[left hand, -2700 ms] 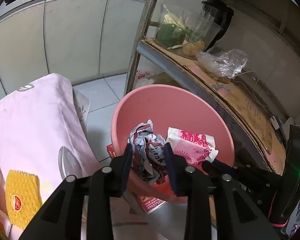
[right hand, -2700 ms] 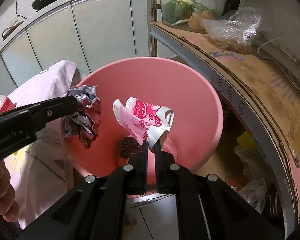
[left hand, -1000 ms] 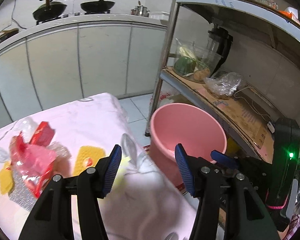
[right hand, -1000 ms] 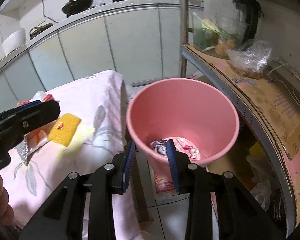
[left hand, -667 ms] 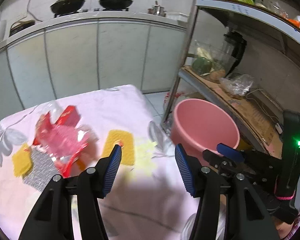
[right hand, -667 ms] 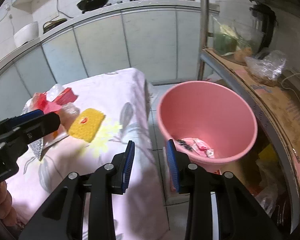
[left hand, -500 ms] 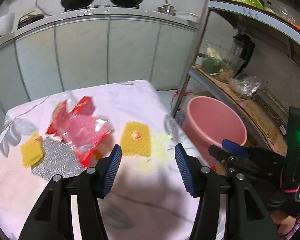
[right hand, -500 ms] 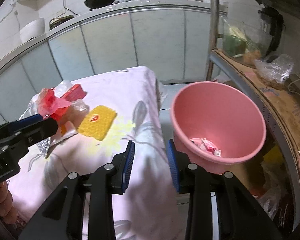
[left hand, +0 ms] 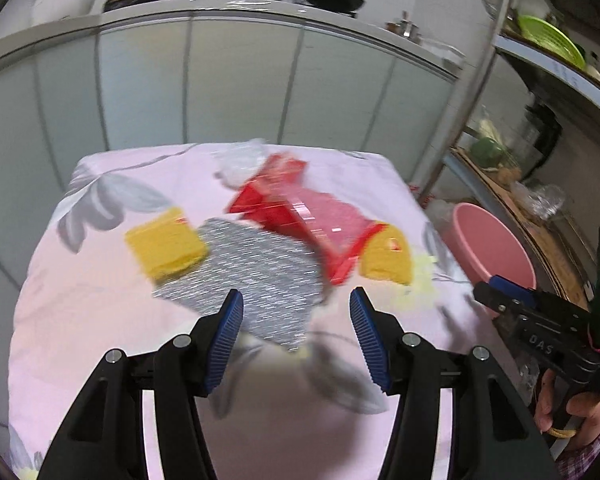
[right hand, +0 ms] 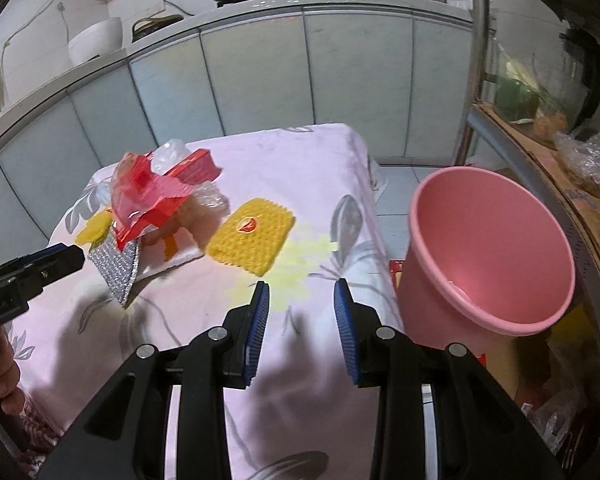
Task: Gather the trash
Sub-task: 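Move both tools back over the bed toward the yellow foam net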
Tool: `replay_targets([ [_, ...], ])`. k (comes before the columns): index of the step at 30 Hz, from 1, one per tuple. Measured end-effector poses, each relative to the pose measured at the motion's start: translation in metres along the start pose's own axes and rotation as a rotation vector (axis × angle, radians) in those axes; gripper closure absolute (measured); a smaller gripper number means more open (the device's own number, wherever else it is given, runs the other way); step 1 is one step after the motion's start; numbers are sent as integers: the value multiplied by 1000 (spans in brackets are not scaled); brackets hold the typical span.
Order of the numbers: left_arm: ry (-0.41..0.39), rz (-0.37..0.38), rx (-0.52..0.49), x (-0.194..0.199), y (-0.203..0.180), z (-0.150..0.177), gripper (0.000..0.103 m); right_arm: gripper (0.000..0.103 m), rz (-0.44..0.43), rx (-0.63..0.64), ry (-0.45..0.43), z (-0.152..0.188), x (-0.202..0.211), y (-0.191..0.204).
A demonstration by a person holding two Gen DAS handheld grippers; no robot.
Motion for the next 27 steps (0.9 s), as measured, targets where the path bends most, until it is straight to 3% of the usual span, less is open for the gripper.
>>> replay_targets([
  [12,9,-115,138,-5,74,5,48,69,-43,17,39,-1,-20,17],
  [20,57,-83,321,-39,110,-19,48,69,-51,28,58,-6,-33,27],
  [27,132,-101,400,-78,130,-22,48,69,-59,29,68,-13,-43,31],
])
Point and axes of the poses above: each gripper's, at about its wrist camera, not at the fingertips, and x roughly against the way its jaws point, y to its left, z to its underside, the point moved 3 cm from there along -x, roughly the way its jaws point, and after that the axes turned 6 degrees about -x, right-handed, at the moved point
